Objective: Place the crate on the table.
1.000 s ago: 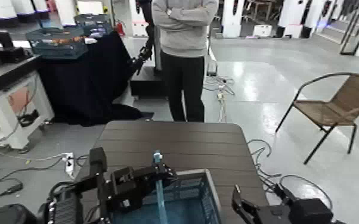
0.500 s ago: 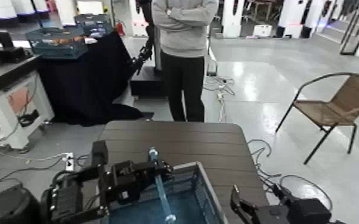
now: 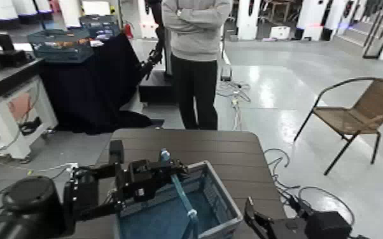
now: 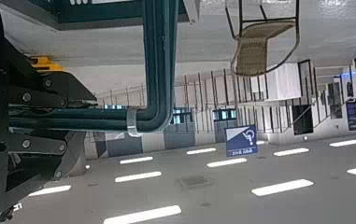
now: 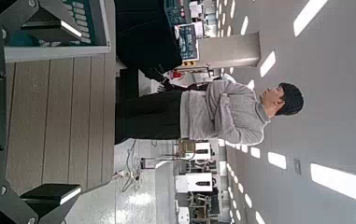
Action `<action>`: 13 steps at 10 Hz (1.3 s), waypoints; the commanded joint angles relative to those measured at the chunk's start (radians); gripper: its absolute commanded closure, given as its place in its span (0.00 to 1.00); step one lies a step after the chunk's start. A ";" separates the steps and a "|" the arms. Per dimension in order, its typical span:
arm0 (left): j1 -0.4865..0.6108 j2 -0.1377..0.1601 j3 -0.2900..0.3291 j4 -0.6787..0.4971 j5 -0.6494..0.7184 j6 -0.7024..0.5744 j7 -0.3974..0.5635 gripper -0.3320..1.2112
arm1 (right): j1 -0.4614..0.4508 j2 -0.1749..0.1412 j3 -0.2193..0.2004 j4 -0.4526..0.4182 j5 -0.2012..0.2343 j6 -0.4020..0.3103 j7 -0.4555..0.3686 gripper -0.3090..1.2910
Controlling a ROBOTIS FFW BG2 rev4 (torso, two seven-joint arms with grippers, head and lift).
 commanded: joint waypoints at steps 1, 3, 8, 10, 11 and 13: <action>-0.105 0.000 -0.083 0.138 -0.062 -0.031 -0.102 1.00 | -0.008 -0.002 0.006 0.010 -0.009 -0.009 0.000 0.29; -0.187 -0.014 -0.160 0.252 -0.152 -0.051 -0.250 1.00 | -0.011 -0.005 0.009 0.012 -0.012 -0.013 0.000 0.29; -0.313 -0.046 -0.275 0.431 -0.273 -0.090 -0.435 1.00 | -0.024 -0.012 0.019 0.026 -0.025 -0.027 0.002 0.29; -0.339 -0.057 -0.290 0.469 -0.298 -0.108 -0.472 1.00 | -0.029 -0.014 0.020 0.029 -0.028 -0.032 0.002 0.29; -0.345 -0.062 -0.295 0.483 -0.300 -0.116 -0.475 1.00 | -0.031 -0.015 0.022 0.030 -0.028 -0.033 0.003 0.29; -0.349 -0.066 -0.302 0.503 -0.304 -0.143 -0.483 0.84 | -0.031 -0.015 0.022 0.032 -0.031 -0.036 0.003 0.29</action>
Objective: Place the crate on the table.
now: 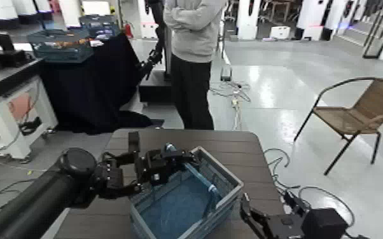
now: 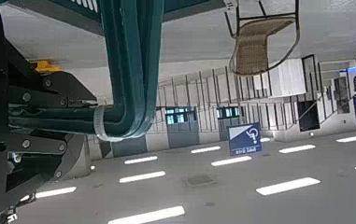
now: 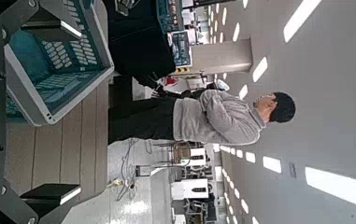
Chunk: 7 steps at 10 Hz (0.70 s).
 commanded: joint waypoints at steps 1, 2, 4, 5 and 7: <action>0.001 -0.005 -0.012 0.025 -0.003 -0.038 -0.013 0.67 | 0.000 0.000 0.000 0.002 -0.003 -0.003 0.000 0.29; 0.007 -0.005 -0.010 0.033 -0.003 -0.062 -0.014 0.55 | 0.000 0.000 -0.001 0.002 -0.004 -0.003 0.000 0.29; 0.029 -0.002 0.016 0.035 -0.011 -0.094 -0.013 0.38 | 0.001 0.000 -0.003 0.002 -0.007 -0.004 0.000 0.29; 0.042 0.001 0.051 0.035 -0.074 -0.108 -0.011 0.24 | 0.004 0.001 -0.006 0.000 -0.007 -0.004 0.000 0.29; 0.092 0.016 0.149 -0.036 -0.212 -0.150 0.000 0.26 | 0.006 0.001 -0.009 0.000 -0.009 -0.003 0.000 0.29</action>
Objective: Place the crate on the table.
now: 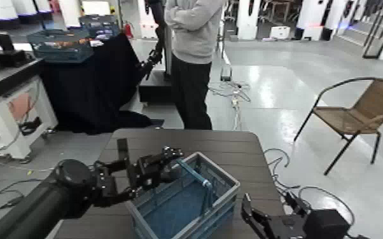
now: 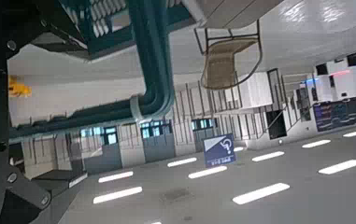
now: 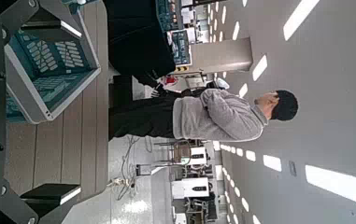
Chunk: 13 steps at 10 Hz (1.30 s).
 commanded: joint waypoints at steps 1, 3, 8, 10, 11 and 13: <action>0.071 0.021 0.124 -0.107 -0.151 -0.046 0.010 0.26 | 0.003 0.000 -0.003 -0.002 -0.001 0.003 0.000 0.29; 0.166 0.045 0.187 -0.266 -0.200 -0.112 0.022 0.27 | 0.003 0.000 -0.004 -0.002 -0.001 0.008 0.000 0.29; 0.496 0.042 0.337 -0.685 -0.496 -0.482 0.120 0.28 | 0.006 0.004 -0.007 -0.002 -0.003 0.008 0.000 0.29; 0.633 0.033 0.336 -0.759 -0.562 -0.744 0.186 0.28 | 0.010 0.004 -0.010 -0.004 -0.003 0.006 0.000 0.29; 0.689 0.013 0.354 -0.806 -0.630 -0.813 0.225 0.28 | 0.013 0.005 -0.013 -0.005 -0.003 0.005 0.000 0.29; 0.775 0.004 0.376 -0.883 -0.757 -0.934 0.249 0.28 | 0.015 0.004 -0.015 -0.010 -0.001 0.003 0.000 0.29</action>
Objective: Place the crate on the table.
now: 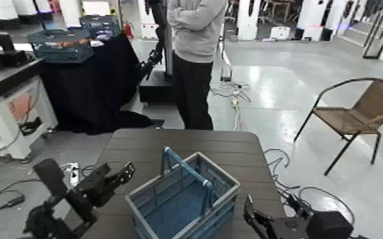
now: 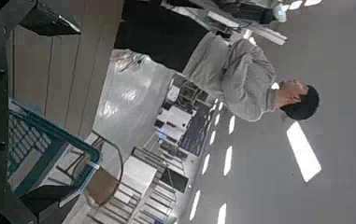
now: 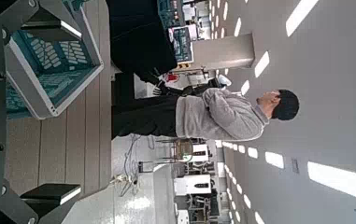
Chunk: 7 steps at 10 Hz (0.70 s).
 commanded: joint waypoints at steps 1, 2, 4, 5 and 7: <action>0.130 0.002 0.012 -0.113 -0.122 -0.141 0.072 0.28 | 0.002 -0.001 -0.002 -0.004 0.001 -0.003 0.000 0.29; 0.187 -0.013 0.009 -0.138 -0.156 -0.193 0.118 0.28 | 0.007 0.002 -0.005 -0.004 0.001 -0.006 0.000 0.29; 0.279 -0.093 0.047 -0.167 -0.270 -0.286 0.171 0.28 | 0.011 0.002 -0.010 -0.008 0.002 -0.007 0.000 0.29; 0.313 -0.125 0.075 -0.184 -0.332 -0.317 0.182 0.28 | 0.011 0.003 -0.010 -0.008 0.002 -0.007 0.000 0.29; 0.357 -0.125 0.084 -0.205 -0.388 -0.328 0.188 0.28 | 0.013 0.003 -0.011 -0.010 0.002 -0.007 0.000 0.29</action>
